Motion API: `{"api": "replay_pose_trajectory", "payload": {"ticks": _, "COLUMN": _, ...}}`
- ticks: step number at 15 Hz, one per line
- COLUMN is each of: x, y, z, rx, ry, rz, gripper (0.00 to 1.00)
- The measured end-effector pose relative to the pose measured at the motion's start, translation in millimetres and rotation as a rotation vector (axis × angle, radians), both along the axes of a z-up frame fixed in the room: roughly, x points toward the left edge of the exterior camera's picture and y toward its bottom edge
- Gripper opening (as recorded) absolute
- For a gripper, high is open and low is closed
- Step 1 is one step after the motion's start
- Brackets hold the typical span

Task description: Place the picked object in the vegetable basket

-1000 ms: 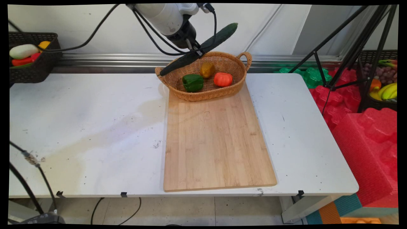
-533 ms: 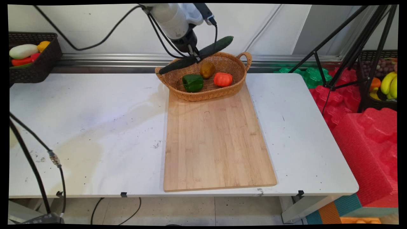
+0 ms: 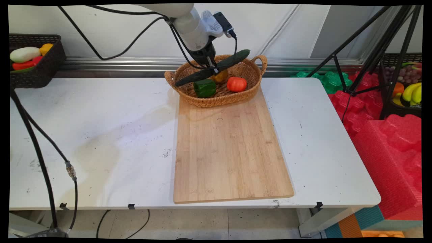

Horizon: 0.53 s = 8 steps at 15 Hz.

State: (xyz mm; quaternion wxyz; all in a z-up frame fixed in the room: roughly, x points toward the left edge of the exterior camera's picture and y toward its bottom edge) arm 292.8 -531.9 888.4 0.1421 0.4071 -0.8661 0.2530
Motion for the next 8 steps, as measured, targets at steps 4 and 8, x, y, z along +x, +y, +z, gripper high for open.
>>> {"api": "replay_pose_trajectory", "payload": {"ticks": 4, "x": -8, "y": 1, "z": -4, "rx": 0.005, "ry": 0.027, "rz": 0.014, "gripper": 1.0}}
{"api": "replay_pose_trajectory", "payload": {"ticks": 8, "x": -15, "y": 6, "z": -1, "rx": -0.005, "ry": 0.053, "rz": 0.019, "gripper": 1.0}}
